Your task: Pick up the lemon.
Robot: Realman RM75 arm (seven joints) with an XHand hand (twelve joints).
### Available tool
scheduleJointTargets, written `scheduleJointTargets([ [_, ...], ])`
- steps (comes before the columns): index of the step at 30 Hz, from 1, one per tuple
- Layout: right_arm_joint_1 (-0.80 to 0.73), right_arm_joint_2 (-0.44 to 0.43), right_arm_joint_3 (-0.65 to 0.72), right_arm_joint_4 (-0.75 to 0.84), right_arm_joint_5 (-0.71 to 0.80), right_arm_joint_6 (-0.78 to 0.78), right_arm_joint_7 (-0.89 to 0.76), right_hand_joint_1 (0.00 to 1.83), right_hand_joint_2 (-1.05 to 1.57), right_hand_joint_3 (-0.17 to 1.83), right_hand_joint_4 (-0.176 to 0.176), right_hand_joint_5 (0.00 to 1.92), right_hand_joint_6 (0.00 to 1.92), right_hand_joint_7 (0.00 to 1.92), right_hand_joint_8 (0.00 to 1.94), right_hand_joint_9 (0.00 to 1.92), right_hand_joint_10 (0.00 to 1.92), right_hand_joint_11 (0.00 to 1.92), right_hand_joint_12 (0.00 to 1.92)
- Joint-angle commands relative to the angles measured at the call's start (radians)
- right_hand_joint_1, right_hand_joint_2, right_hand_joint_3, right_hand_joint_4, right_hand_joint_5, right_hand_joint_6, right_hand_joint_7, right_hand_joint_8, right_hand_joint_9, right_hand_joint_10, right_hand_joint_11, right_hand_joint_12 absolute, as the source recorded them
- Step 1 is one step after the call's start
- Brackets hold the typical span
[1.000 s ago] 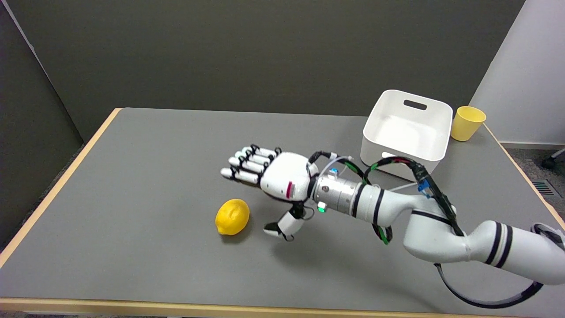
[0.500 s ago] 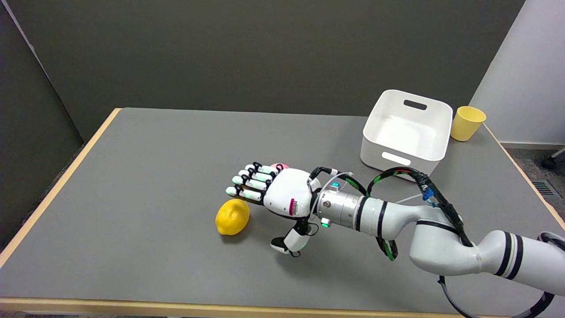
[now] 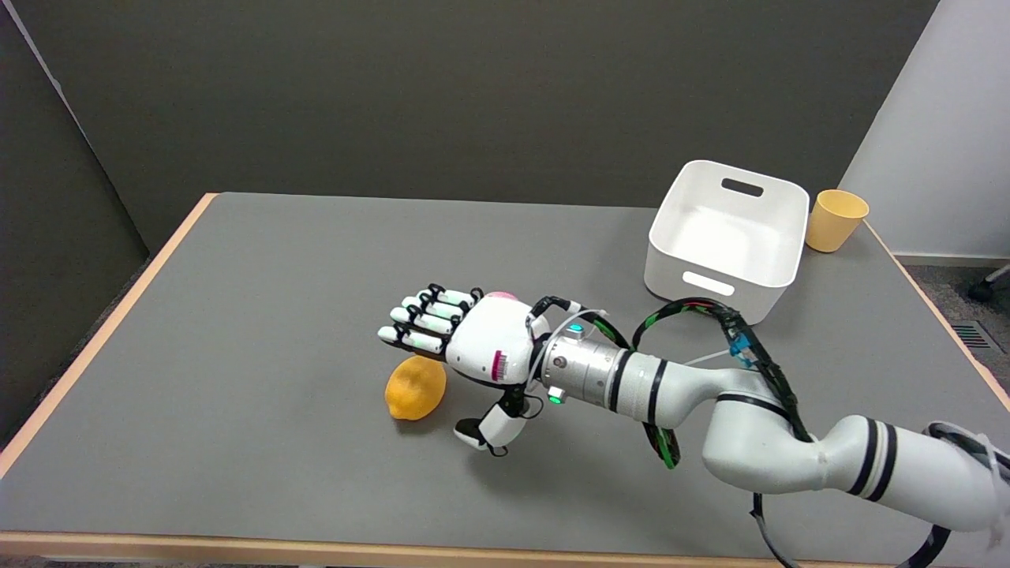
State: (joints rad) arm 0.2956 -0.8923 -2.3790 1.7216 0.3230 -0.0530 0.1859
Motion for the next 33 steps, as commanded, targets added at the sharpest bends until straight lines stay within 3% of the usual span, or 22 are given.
scheduleJointTargets([
  [1,0.023,-0.135,-0.029,-0.173,0.026,0.076,-0.026,0.70,0.53,0.88,0.016,0.00,0.00,0.00,0.00,0.00,0.00,0.00,0.33],
  [24,0.097,-0.247,-0.078,-0.331,0.027,0.116,-0.025,0.69,0.59,0.83,0.018,0.00,0.04,0.00,0.00,0.00,0.00,0.00,0.44],
  [26,0.099,-0.248,-0.078,-0.338,0.027,0.121,-0.025,0.73,0.57,0.94,0.016,0.01,0.04,0.00,0.02,0.00,0.05,0.00,0.53],
  [28,0.101,-0.248,-0.078,-0.345,0.027,0.125,-0.025,0.74,0.59,0.95,0.027,0.00,0.20,0.00,0.13,0.00,0.25,0.00,0.64],
  [30,0.101,-0.248,-0.078,-0.352,0.027,0.126,-0.025,0.97,0.59,1.01,0.029,0.03,0.40,0.05,0.17,0.01,0.44,0.00,0.75],
  [33,0.097,-0.248,-0.078,-0.360,0.027,0.130,-0.025,0.82,0.66,0.96,0.044,0.12,0.34,0.08,0.21,0.04,0.49,0.00,0.84],
])
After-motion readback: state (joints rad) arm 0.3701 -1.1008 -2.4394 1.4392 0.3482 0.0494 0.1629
